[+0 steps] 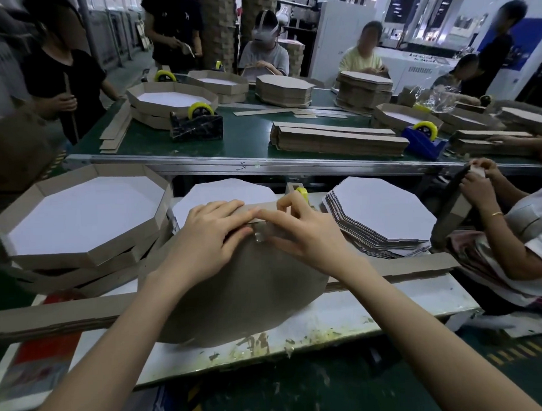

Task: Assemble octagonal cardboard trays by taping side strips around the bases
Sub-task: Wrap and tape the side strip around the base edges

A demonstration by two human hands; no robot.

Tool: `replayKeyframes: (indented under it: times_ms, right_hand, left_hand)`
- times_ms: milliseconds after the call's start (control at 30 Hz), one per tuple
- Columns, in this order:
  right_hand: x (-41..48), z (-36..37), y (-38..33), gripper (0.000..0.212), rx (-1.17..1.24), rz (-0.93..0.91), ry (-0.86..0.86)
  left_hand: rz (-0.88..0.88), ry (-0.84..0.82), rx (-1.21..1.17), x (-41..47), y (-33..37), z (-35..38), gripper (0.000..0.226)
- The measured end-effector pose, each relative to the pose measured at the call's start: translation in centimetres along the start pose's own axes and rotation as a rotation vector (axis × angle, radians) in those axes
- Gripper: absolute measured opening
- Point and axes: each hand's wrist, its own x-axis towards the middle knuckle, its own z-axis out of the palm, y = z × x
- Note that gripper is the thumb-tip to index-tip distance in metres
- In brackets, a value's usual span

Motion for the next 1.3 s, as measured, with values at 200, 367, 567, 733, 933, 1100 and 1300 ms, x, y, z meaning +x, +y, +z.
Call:
replayKeyframes:
  times_ms: [200,367,567,733,933,1100,1300]
  right_hand:
    - [0.4,0.6,0.4,0.014,0.153,-0.056,0.159]
    - [0.0,0.7,-0.1,0.015,0.207,-0.019,0.101]
    - [0.7,0.9,-0.4,0.022,0.107,-0.09,0.093]
    - [0.6,0.9,-0.3,0.019,0.083,-0.143,0.146]
    - [-2.0,0.2,0.3,0.029,0.178,-0.082,-0.099]
    - [1.0,-1.0,0.6,0.019,0.389,0.42,0.184]
    - [2.4,-0.5,0.9,0.04,0.448,0.506,-0.193]
  left_hand:
    - [-0.032,-0.023,-0.02,0.0,0.0,-0.2,0.036]
    - [-0.055,-0.039,-0.038,0.2,0.2,-0.3,0.036]
    - [-0.078,-0.046,-0.092,0.4,0.3,-0.4,0.041]
    - [-0.156,0.129,-0.158,0.7,1.6,0.0,0.035]
    - [-0.143,0.156,-0.084,0.6,1.2,0.7,0.029]
    - [-0.103,0.129,0.013,0.5,1.3,0.7,0.039]
    - [-0.123,0.05,0.133,-0.1,1.5,0.4,0.074]
